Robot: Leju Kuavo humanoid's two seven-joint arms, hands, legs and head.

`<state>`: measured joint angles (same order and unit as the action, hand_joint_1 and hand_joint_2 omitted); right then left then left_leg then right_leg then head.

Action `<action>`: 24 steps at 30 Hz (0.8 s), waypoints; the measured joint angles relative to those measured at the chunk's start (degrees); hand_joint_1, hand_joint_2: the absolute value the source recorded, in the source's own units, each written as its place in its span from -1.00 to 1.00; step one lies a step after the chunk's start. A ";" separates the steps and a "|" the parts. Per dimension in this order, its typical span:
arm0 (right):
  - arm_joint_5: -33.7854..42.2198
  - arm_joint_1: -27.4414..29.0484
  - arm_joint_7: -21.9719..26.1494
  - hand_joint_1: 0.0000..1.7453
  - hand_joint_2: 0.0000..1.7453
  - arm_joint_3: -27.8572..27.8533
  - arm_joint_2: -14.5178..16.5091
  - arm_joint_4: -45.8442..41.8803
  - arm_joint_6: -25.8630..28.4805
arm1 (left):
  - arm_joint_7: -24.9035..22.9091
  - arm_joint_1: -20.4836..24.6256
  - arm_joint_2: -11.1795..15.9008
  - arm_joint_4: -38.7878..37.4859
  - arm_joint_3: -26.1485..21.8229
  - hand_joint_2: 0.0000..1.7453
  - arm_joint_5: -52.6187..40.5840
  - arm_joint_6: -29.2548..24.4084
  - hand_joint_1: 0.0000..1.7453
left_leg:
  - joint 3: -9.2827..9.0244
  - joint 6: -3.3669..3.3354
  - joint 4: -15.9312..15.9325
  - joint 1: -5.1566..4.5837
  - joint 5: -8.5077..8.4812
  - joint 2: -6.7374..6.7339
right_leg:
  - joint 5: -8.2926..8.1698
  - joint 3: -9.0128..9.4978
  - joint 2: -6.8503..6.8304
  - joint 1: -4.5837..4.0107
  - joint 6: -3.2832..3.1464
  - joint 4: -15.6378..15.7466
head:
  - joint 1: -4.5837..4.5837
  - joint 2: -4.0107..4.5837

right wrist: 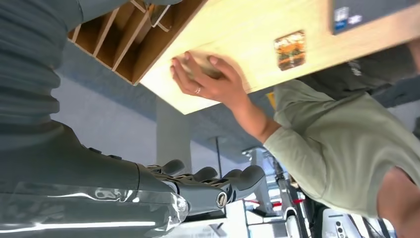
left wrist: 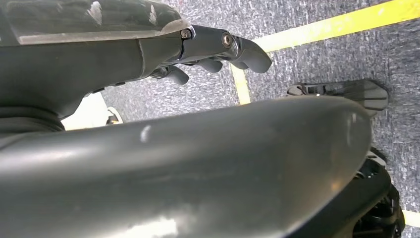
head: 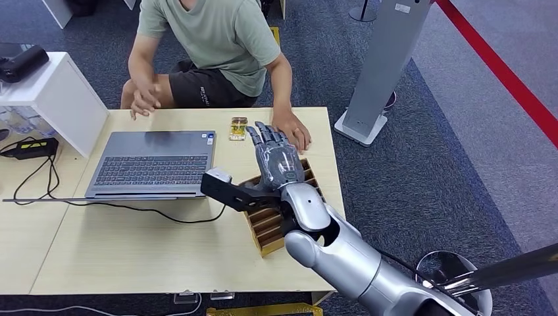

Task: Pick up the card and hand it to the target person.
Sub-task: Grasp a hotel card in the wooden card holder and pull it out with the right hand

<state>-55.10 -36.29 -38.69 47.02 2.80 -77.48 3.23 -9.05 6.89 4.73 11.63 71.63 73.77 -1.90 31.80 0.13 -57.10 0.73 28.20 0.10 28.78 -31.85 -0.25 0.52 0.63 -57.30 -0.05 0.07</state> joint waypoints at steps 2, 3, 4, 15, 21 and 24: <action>-2.30 -0.12 -0.76 -0.91 1.00 1.21 0.91 1.89 -0.97 | -0.02 -0.01 0.00 0.00 0.00 -1.00 0.05 -0.05 -1.00 | 0.01 0.00 0.00 0.00 0.00 0.00 | 0.01 -0.01 0.00 0.00 0.01 0.01 | 0.08 0.00; -2.92 -0.09 -0.90 -0.91 1.00 1.64 1.27 2.62 -1.39 | -0.02 -0.02 0.00 0.00 0.00 -1.00 0.07 -0.07 -1.00 | 0.01 0.00 0.00 0.00 0.00 0.00 | 0.01 -0.01 0.00 0.00 0.01 0.01 | 0.11 0.00; -3.30 -0.07 -0.98 -0.90 1.00 2.04 1.59 3.32 -1.73 | -0.01 -0.02 0.00 0.00 0.00 -1.00 0.04 -0.06 -1.00 | 0.01 0.00 0.00 0.00 0.00 0.00 | 0.01 -0.01 0.01 0.00 0.01 0.02 | 0.13 0.00; -8.53 1.14 -1.36 -0.69 1.00 3.02 2.97 7.64 -4.17 | 1.43 -0.05 -0.22 0.00 0.02 -1.00 -0.20 0.20 -1.00 | -0.02 0.00 -0.01 0.00 0.00 -0.01 | 0.01 -0.02 0.01 0.00 0.01 0.03 | 0.03 0.00; -10.77 2.64 -1.42 -0.57 1.00 0.72 2.86 7.56 -5.35 | 0.49 -0.12 -0.23 0.00 0.02 -1.00 -0.03 0.17 -1.00 | -0.03 0.00 -0.01 0.00 0.00 -0.01 | 0.01 -0.02 0.02 0.00 0.01 0.03 | 0.09 0.00; -11.66 3.39 -1.43 -0.49 1.00 -0.95 2.74 6.97 -5.80 | 0.11 -0.16 -0.23 0.00 0.02 -1.00 0.08 0.15 -1.00 | -0.05 0.00 -0.01 0.00 0.00 -0.01 | 0.00 -0.02 0.03 0.00 0.01 0.04 | 0.10 0.00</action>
<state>-66.76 -32.90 -40.12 46.06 5.55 -70.51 -2.57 -8.94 6.73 4.50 11.63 71.65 73.85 -1.75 31.75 0.13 -57.11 0.73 28.20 0.09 28.78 -31.87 -0.22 0.52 0.64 -57.26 0.04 0.07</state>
